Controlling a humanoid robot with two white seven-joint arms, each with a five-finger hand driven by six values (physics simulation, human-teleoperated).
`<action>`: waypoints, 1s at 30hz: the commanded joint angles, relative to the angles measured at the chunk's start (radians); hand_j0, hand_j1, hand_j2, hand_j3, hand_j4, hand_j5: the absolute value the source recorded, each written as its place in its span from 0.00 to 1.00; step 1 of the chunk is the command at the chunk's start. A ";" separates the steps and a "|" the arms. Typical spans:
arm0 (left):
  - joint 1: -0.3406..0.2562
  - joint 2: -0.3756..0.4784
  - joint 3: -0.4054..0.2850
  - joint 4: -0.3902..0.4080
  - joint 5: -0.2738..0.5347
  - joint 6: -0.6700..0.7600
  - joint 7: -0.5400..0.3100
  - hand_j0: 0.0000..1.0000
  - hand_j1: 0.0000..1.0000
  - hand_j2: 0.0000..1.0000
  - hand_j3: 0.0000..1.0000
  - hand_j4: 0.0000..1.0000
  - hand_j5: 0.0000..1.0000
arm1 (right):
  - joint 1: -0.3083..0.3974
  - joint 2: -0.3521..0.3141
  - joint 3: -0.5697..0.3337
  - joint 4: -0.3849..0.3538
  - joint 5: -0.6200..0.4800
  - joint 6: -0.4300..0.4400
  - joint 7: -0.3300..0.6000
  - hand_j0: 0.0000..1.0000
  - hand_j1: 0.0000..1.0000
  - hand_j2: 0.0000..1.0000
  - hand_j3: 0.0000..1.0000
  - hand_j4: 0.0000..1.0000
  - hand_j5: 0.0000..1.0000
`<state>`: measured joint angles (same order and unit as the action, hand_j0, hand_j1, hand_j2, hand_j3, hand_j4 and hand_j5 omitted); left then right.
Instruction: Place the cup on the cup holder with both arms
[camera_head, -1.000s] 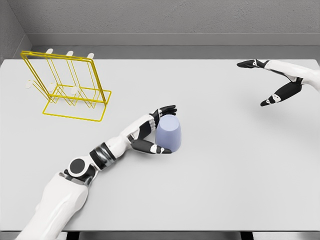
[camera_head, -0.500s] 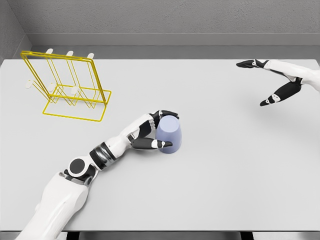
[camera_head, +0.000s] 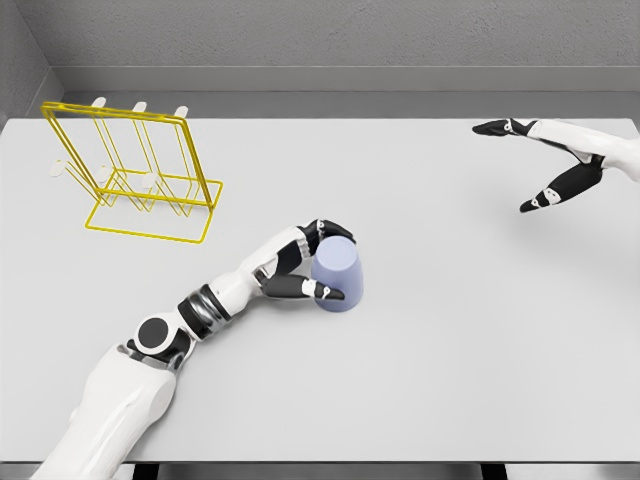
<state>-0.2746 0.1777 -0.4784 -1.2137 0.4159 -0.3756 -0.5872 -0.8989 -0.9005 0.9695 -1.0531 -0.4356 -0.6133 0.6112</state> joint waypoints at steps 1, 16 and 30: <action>0.000 -0.001 0.001 -0.003 0.007 -0.008 -0.016 0.43 0.43 0.43 0.43 0.43 0.43 | 0.000 -0.001 -0.002 -0.001 -0.008 0.002 0.000 1.00 1.00 1.00 1.00 1.00 1.00; 0.051 0.170 0.055 -0.285 0.210 -0.006 -0.014 0.43 0.43 0.43 0.43 0.43 0.43 | 0.000 -0.001 -0.003 -0.001 -0.008 0.002 0.000 1.00 1.00 1.00 1.00 1.00 1.00; 0.138 0.445 0.164 -0.510 0.411 -0.006 -0.008 0.43 0.43 0.43 0.43 0.43 0.43 | 0.000 -0.001 -0.003 0.001 -0.008 0.002 0.000 1.00 1.00 1.00 1.00 1.00 1.00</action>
<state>-0.1350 0.5814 -0.3317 -1.7004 0.7866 -0.3830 -0.5955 -0.8989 -0.9000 0.9681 -1.0519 -0.4356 -0.6133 0.6112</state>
